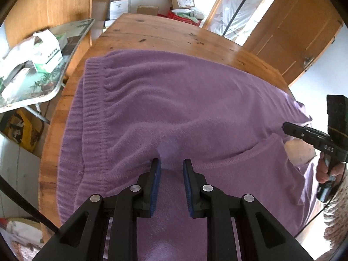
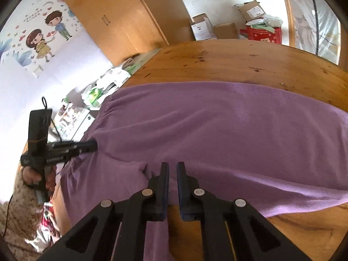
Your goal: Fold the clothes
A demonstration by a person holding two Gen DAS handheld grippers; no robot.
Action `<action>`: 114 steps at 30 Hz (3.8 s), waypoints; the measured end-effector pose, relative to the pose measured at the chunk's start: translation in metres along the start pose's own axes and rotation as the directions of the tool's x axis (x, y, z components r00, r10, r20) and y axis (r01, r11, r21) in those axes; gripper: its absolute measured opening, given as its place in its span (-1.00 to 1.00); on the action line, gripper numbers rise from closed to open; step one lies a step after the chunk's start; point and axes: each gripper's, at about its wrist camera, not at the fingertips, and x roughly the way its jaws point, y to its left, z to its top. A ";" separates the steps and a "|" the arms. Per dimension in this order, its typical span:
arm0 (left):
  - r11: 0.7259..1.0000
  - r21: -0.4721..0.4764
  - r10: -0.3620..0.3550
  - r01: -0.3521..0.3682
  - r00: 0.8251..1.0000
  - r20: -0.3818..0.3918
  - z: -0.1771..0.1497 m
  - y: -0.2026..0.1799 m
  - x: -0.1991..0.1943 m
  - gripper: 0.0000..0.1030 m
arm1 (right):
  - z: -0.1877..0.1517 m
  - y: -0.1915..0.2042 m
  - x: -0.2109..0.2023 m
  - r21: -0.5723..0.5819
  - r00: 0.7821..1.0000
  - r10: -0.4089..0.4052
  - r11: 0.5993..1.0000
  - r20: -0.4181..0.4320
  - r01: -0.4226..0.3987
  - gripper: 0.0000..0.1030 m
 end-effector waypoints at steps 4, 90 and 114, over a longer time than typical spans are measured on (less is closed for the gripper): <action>1.000 0.007 0.011 -0.011 0.999 0.035 0.001 -0.001 -0.013 -0.58 | -0.018 -0.003 -0.029 -0.024 0.999 -0.032 0.999 0.001 0.032 -0.83; 0.990 0.109 0.091 -0.093 0.996 0.025 0.006 -0.001 -0.027 -0.58 | -0.045 -0.001 -0.054 0.023 0.938 -0.319 0.948 0.137 0.319 -0.03; 0.996 0.071 0.053 -0.050 0.998 -0.043 0.061 0.016 0.040 -0.58 | 0.028 -0.009 0.060 -0.129 0.917 -0.394 0.908 0.061 0.399 0.04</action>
